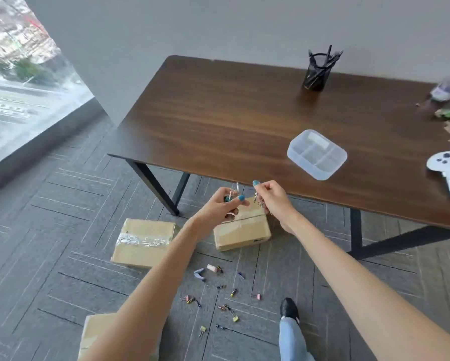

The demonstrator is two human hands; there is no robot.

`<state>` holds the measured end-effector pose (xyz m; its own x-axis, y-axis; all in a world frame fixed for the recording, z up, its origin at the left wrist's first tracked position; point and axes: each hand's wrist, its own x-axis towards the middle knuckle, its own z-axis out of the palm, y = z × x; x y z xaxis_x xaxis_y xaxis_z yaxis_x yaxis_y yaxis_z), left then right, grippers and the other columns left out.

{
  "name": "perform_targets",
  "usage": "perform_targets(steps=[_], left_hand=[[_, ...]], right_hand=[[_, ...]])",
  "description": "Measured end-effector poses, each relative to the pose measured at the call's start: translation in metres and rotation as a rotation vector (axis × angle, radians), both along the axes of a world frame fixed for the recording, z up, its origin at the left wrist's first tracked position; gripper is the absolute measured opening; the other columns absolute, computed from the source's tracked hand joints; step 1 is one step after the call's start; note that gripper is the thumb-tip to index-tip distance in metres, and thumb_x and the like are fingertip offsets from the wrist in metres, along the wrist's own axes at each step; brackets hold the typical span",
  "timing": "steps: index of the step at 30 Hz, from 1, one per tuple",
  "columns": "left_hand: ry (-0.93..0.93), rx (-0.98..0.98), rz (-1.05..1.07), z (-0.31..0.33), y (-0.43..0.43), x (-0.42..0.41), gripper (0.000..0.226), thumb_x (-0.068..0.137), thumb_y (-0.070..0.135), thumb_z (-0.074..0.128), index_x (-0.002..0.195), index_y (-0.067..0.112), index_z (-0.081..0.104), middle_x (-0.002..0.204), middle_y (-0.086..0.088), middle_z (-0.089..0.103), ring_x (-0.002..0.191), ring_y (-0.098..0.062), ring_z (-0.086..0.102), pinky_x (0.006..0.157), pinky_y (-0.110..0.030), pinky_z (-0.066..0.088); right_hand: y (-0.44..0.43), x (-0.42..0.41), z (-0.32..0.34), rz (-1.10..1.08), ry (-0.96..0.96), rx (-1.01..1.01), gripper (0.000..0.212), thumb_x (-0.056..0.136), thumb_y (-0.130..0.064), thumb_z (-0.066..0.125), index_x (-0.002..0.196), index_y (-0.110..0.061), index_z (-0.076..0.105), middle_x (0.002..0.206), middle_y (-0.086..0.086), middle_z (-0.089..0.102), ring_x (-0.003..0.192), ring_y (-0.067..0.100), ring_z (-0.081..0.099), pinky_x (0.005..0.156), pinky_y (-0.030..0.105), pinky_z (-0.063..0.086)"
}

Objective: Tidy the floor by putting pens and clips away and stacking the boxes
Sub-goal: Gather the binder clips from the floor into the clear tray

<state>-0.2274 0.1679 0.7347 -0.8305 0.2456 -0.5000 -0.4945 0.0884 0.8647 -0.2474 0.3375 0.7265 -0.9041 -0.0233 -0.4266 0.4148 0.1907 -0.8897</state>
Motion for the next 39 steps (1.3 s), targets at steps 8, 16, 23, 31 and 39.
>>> perform_targets(steps=[8,16,23,31,39], left_hand=[[0.010,-0.132,-0.024,0.006,0.105,-0.079,0.031,0.096,0.017,0.055,0.119,0.001,0.043,0.108,-0.011,0.070,0.061,-0.008,0.050,0.057,-0.021,0.042],[0.151,-0.499,0.044,-0.003,0.172,-0.149,0.025,0.093,0.022,0.060,0.113,0.007,0.055,0.097,-0.004,0.061,0.073,-0.012,0.052,0.062,-0.022,0.039],[0.229,-0.691,0.008,-0.006,0.185,-0.179,0.023,0.094,0.021,0.058,0.114,0.010,0.053,0.112,-0.006,0.062,0.083,-0.013,0.052,0.055,-0.015,0.039],[0.428,-0.901,-0.168,-0.013,0.189,-0.188,0.025,0.094,0.030,0.058,0.111,0.013,0.053,0.110,-0.007,0.066,0.073,-0.015,0.051,0.049,-0.020,0.029],[0.359,-0.816,-0.149,-0.014,0.189,-0.185,0.027,0.093,0.029,0.060,0.109,0.017,0.043,0.112,-0.006,0.066,0.066,-0.012,0.055,0.049,-0.021,0.041]], right_hand=[[0.100,-0.086,0.005,-0.042,0.066,0.100,0.022,0.095,-0.036,0.053,0.086,-0.017,0.046,0.072,-0.002,0.049,0.060,0.010,0.046,0.056,0.023,0.038],[0.164,-0.153,-0.011,-0.021,0.125,0.244,0.020,0.096,-0.026,0.054,0.109,-0.012,0.050,0.093,0.001,0.059,0.080,0.012,0.058,0.069,0.028,0.050],[0.162,-0.185,-0.021,0.015,0.100,0.303,0.022,0.095,-0.027,0.055,0.114,-0.018,0.048,0.107,-0.001,0.059,0.091,0.016,0.061,0.077,0.030,0.056],[0.171,-0.196,-0.027,0.189,0.098,0.374,0.022,0.095,-0.024,0.057,0.114,-0.013,0.061,0.111,0.005,0.067,0.096,0.016,0.063,0.076,0.025,0.052],[0.173,-0.196,-0.021,0.332,0.153,0.513,0.025,0.093,-0.012,0.058,0.117,-0.018,0.055,0.120,0.004,0.059,0.101,0.016,0.059,0.078,0.024,0.052]])
